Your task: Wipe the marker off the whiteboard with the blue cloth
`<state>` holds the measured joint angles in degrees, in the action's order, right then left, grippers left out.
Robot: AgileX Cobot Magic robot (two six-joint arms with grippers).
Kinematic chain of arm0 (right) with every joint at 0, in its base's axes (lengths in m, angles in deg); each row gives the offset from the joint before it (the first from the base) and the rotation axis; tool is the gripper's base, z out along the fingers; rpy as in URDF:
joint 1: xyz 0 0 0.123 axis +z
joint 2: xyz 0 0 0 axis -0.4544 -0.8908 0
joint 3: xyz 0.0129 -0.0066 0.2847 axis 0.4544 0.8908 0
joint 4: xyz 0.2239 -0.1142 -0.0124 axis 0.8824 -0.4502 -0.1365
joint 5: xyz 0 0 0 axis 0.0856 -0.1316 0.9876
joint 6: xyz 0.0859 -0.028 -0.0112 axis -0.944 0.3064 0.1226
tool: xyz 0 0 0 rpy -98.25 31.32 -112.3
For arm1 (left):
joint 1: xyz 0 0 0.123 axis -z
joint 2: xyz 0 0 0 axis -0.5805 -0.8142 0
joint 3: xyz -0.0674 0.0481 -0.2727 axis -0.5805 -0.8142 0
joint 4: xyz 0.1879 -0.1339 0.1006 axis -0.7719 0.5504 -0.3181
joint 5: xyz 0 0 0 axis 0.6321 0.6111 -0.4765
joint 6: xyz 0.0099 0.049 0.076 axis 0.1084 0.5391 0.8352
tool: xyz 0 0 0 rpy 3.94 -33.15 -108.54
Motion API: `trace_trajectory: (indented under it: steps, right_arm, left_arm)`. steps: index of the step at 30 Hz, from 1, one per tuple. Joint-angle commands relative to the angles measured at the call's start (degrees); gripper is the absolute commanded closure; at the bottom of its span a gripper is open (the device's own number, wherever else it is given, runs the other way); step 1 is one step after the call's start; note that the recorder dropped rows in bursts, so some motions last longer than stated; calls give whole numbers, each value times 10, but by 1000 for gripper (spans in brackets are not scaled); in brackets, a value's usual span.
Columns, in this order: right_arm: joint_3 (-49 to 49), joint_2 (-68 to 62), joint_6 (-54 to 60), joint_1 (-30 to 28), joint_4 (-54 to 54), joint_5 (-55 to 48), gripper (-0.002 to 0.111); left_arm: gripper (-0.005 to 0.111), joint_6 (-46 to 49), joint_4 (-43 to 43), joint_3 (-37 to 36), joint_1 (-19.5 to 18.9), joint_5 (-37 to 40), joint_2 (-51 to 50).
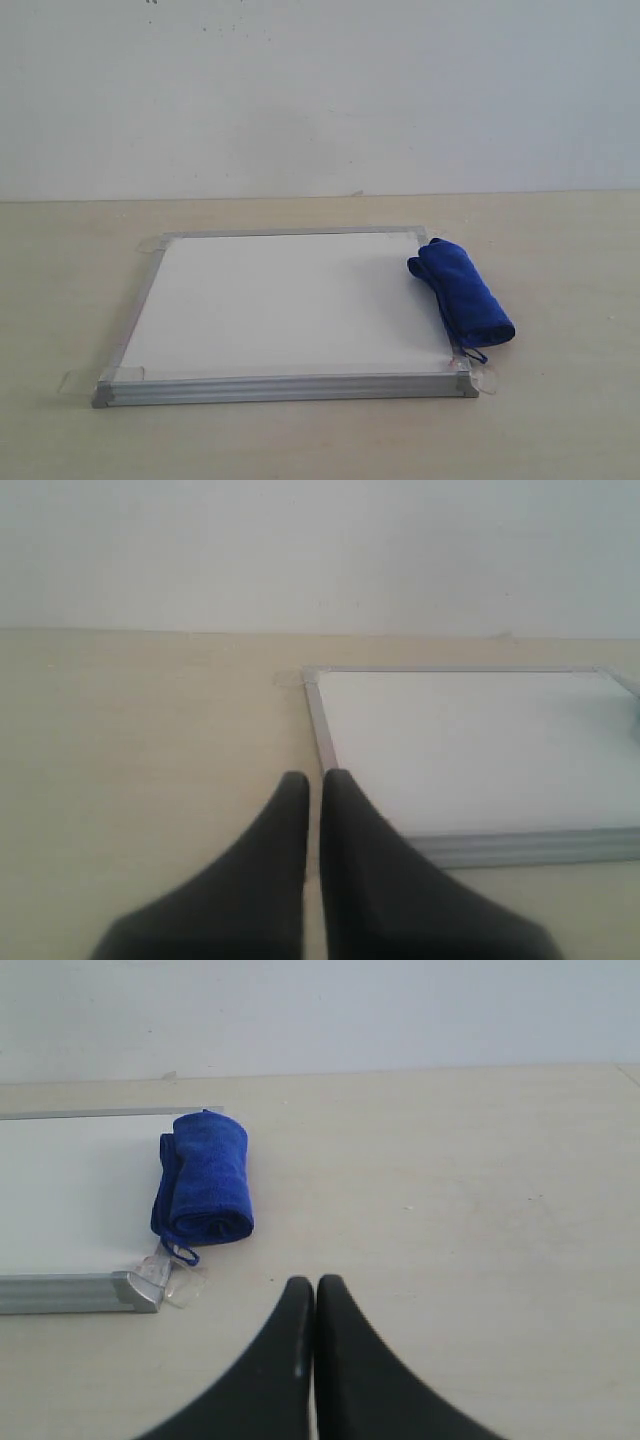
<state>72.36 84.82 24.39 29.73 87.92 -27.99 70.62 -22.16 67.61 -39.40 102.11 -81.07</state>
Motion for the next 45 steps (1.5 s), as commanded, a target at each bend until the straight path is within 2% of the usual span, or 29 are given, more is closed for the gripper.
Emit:
trace_trajectory:
  steps: [1, 45]
  right_arm:
    - [-1, 3, 2, -4, 0, 5, 108]
    - [-1, 3, 2, -4, 0, 5, 108]
  left_arm:
    - [102, -13, -18, -3, -2, 9, 2]
    - [102, -3, -14, -3, 6, 20, 2]
